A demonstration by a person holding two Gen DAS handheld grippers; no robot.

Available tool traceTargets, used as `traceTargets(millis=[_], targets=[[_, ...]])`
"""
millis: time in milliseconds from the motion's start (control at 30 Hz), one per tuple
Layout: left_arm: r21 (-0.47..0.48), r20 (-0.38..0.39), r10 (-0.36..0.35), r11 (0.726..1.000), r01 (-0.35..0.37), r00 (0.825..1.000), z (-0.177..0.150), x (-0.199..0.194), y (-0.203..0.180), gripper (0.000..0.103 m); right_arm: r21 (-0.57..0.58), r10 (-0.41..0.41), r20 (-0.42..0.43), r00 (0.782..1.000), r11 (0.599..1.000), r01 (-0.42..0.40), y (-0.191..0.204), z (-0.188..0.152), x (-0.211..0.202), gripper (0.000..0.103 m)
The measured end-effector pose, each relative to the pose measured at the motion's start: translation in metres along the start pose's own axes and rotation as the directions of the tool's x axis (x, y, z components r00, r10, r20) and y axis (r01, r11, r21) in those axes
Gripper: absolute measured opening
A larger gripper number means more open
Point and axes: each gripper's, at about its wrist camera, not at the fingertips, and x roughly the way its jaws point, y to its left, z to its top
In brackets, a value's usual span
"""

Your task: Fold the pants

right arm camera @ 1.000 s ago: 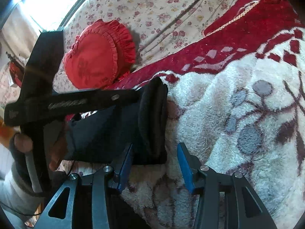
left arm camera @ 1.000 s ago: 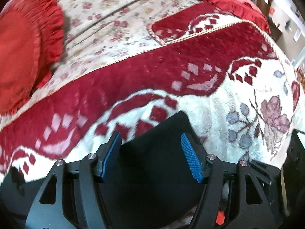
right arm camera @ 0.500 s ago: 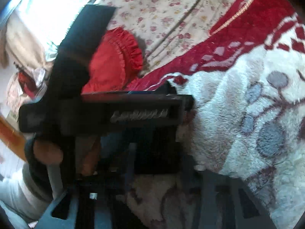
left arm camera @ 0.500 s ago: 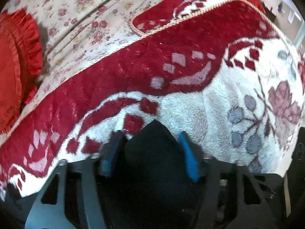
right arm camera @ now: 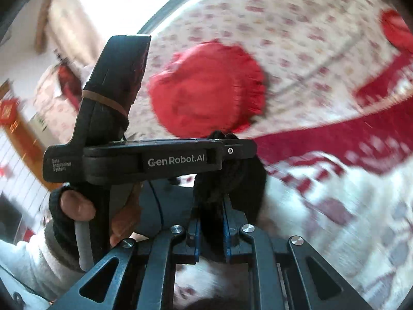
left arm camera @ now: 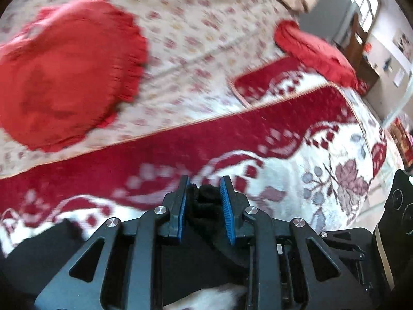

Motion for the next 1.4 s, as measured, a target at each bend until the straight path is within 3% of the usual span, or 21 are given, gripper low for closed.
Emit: traceTargets(millis=[133, 300, 433, 533, 667, 733, 867, 933, 1067, 1167, 1267, 1400], targets=[[-0.057, 0.026, 0.053, 0.997, -0.051, 0.998, -0.010, -0.027, 0.047, 0.023, -0.089, 0.043, -0.068, 0.997, 0.995, -0.049, 0.048, 0.011, 0.035, 0.012], [-0.148, -0.014, 0.124, 0.981, -0.125, 0.992, -0.043, -0.031, 0.107, 0.023, -0.136, 0.064, -0.208, 0.976, 0.986, -0.094, 0.086, 0.005, 0.100, 0.013], [-0.247, -0.078, 0.165, 0.952, -0.179, 0.983, -0.075, -0.022, 0.149, 0.023, -0.117, 0.068, -0.339, 0.938, 0.987, -0.114, 0.092, -0.009, 0.161, 0.013], [-0.303, -0.100, 0.168, 0.934, -0.191, 0.981, -0.090, -0.021, 0.167, 0.023, -0.080, 0.045, -0.445, 0.894, 0.993, -0.089, 0.088, -0.030, 0.197, 0.018], [-0.338, -0.082, 0.173, 0.922, -0.191, 0.982, -0.098, -0.036, 0.174, 0.023, 0.001, 0.137, -0.394, 0.909, 0.989, -0.149, 0.086, -0.016, 0.169, 0.038], [-0.337, -0.063, 0.174, 0.923, -0.185, 0.983, -0.101, -0.045, 0.172, 0.023, 0.013, 0.152, -0.334, 0.930, 0.988, -0.156, 0.084, -0.004, 0.145, 0.038], [-0.330, -0.059, 0.171, 0.926, -0.181, 0.983, -0.109, -0.050, 0.163, 0.023, -0.015, 0.018, -0.241, 0.970, 1.000, -0.022, 0.062, 0.009, 0.103, 0.038], [-0.325, -0.069, 0.163, 0.929, -0.177, 0.984, -0.112, -0.045, 0.158, 0.023, -0.007, -0.058, -0.251, 0.966, 0.998, 0.058, 0.046, 0.011, 0.105, 0.037], [-0.313, -0.102, 0.167, 0.930, -0.191, 0.981, -0.115, -0.024, 0.150, 0.023, -0.004, -0.106, -0.282, 0.954, 0.994, 0.109, 0.033, 0.014, 0.125, 0.033], [-0.320, -0.137, 0.195, 0.919, -0.230, 0.971, -0.115, -0.006, 0.153, 0.023, -0.063, -0.187, -0.326, 0.927, 0.982, 0.176, 0.032, 0.012, 0.153, 0.032], [-0.341, -0.128, 0.195, 0.912, -0.227, 0.973, -0.116, -0.002, 0.159, 0.026, -0.102, -0.222, -0.335, 0.916, 0.975, 0.199, 0.031, 0.014, 0.175, 0.032], [-0.347, -0.122, 0.192, 0.911, -0.223, 0.974, -0.119, -0.004, 0.159, 0.027, -0.090, -0.216, -0.342, 0.915, 0.976, 0.197, 0.030, 0.019, 0.171, 0.032]])
